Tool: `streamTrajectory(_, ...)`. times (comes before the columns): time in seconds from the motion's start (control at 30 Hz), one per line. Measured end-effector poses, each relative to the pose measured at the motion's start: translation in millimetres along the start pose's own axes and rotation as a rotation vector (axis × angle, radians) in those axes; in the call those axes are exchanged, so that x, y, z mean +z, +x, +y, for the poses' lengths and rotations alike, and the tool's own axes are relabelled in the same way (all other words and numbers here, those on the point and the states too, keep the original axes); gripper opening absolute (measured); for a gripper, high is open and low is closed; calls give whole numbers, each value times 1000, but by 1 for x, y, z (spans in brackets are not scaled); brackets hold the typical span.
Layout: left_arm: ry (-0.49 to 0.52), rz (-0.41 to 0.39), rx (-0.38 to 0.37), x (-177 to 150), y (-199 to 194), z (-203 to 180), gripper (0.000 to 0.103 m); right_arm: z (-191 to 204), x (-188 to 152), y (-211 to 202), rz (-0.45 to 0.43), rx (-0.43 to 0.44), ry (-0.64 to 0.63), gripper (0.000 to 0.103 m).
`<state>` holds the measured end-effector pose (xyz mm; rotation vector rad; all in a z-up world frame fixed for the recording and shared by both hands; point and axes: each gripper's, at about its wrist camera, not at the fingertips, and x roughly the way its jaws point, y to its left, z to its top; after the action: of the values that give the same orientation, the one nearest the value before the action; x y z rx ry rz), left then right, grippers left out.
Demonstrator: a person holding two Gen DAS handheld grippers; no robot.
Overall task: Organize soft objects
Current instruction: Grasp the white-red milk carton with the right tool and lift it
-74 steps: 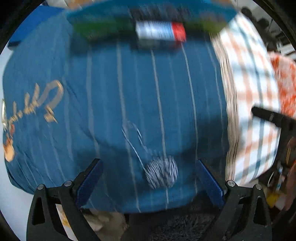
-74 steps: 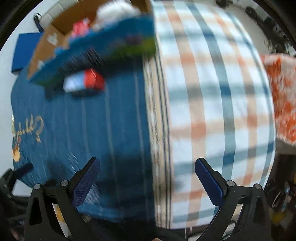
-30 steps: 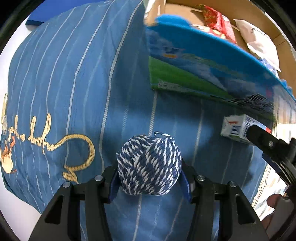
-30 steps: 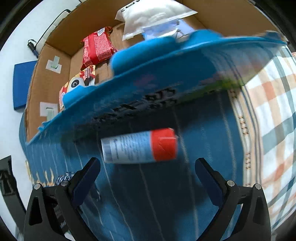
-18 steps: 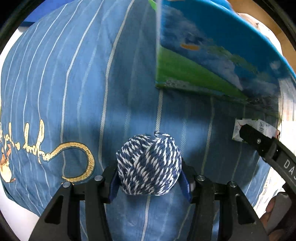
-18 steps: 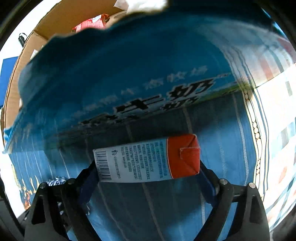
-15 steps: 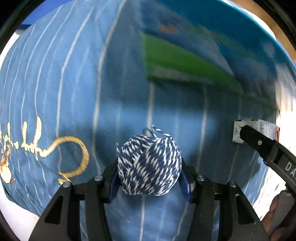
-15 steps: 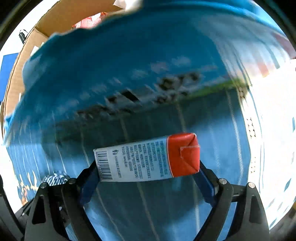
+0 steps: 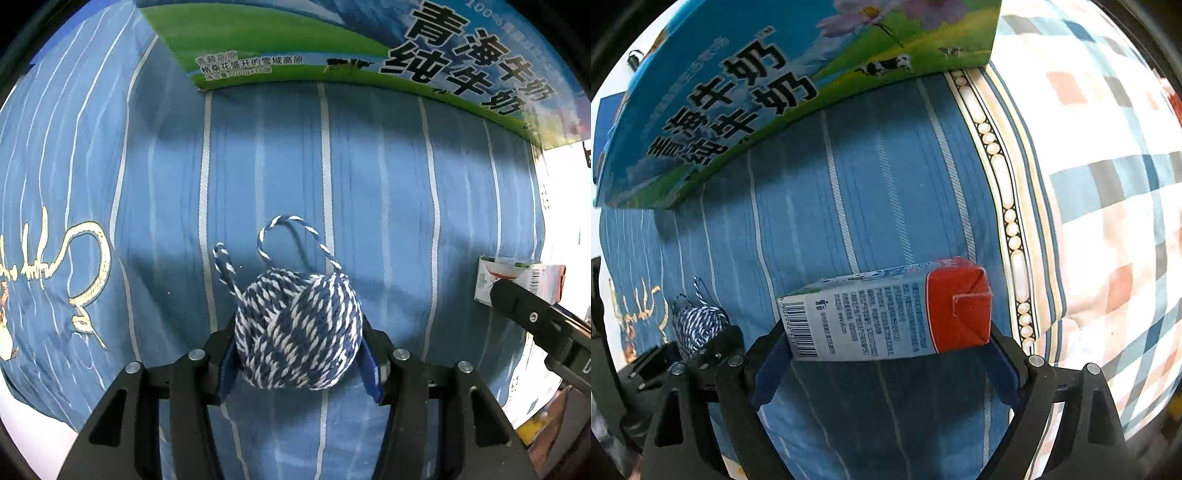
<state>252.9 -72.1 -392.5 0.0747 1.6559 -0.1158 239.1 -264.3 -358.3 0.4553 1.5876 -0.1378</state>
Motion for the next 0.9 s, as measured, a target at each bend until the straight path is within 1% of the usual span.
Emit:
streamTrajectory(0.03,-3,1,-2,2,-1,-1,51,0,2,0,9,-3,1,94)
streamTrajectory(0.07,-4,2,-2,4,-4,-2,51,-10,7,-2,14,-9,-3,95)
streamTrajectory(0.13,-8,1,-1,3,-8,2,51,-9,14,-2,22,-30,-13,95)
streamTrajectory(0.17,-8,0,0,-8,-13,13,51,-22,28,-4,28,-36,-15,95)
streamTrajectory(0.23,-13,-3,-1,-18,-12,20,51,-28,29,7,30,-47,-17,96)
streamTrajectory(0.3,-16,-6,-4,-22,-16,24,51,-30,29,11,19,-51,-22,95)
streamTrajectory(0.33,-17,-10,-6,-25,-16,27,51,-29,29,11,9,-57,-27,95)
streamTrajectory(0.37,-17,-18,-8,-27,-20,26,51,-13,26,20,2,-64,-31,94)
streamTrajectory(0.43,-15,-42,-11,-41,-35,26,51,-7,18,23,-7,-89,-57,93)
streamTrajectory(0.47,-15,-53,-13,-38,-37,32,51,-4,13,24,-8,-103,-70,93)
streamTrajectory(0.5,-15,-70,-14,-38,-43,33,51,-1,0,23,-10,-105,-78,92)
streamTrajectory(0.53,-15,-83,-15,-40,-49,33,51,2,-3,21,-12,-101,-86,92)
streamTrajectory(0.7,-23,-173,-40,-48,-95,40,51,12,-14,-6,-57,-91,-127,92)
streamTrajectory(0.83,-22,-251,-59,-60,-138,40,51,21,-20,-41,-108,-73,-169,92)
streamTrajectory(0.9,-22,-286,-67,-66,-158,43,51,19,-20,-58,-132,-60,-186,92)
